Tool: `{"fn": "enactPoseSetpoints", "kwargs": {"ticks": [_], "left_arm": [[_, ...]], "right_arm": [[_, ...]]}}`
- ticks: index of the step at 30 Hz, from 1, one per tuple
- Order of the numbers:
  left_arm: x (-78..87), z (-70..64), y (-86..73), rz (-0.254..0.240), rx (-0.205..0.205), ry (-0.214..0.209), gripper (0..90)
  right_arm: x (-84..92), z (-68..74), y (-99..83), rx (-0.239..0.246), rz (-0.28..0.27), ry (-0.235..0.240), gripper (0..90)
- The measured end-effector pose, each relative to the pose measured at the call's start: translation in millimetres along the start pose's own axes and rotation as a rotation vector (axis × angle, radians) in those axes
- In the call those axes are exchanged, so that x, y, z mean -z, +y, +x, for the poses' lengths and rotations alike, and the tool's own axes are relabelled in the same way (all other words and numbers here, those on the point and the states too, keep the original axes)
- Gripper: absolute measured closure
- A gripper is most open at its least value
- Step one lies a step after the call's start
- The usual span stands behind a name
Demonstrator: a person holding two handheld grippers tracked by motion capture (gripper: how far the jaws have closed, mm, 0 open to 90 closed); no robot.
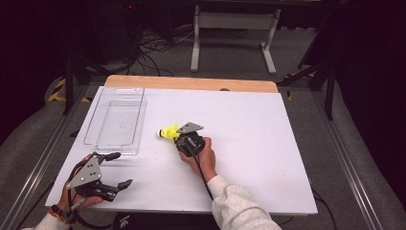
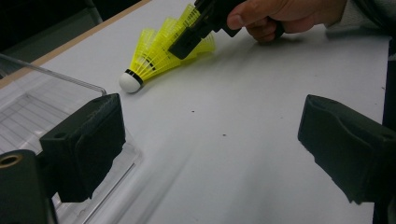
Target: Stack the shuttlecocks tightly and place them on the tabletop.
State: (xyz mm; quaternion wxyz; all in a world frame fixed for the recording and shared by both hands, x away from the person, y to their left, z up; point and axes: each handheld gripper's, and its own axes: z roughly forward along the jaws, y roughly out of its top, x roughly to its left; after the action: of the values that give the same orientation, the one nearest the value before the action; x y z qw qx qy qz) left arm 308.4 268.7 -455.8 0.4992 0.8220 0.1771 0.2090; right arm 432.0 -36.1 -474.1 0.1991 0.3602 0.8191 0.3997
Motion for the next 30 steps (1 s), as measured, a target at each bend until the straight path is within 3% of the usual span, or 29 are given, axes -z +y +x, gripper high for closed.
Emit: {"fn": "enactPoseSetpoints", "kwargs": {"ticks": [18,30], "left_arm": [[0.8,5.1,-1.8,-0.008,0.018,0.013,7.9],[7.7,-0.2,-4.9,0.0,0.016,0.038,7.7]], "right_arm": [[10.0,-5.4,3.5,0.005,-0.05,0.005,80.4],[16.6,-14.3,3.2,0.014,-0.04,0.017,80.6]]}}
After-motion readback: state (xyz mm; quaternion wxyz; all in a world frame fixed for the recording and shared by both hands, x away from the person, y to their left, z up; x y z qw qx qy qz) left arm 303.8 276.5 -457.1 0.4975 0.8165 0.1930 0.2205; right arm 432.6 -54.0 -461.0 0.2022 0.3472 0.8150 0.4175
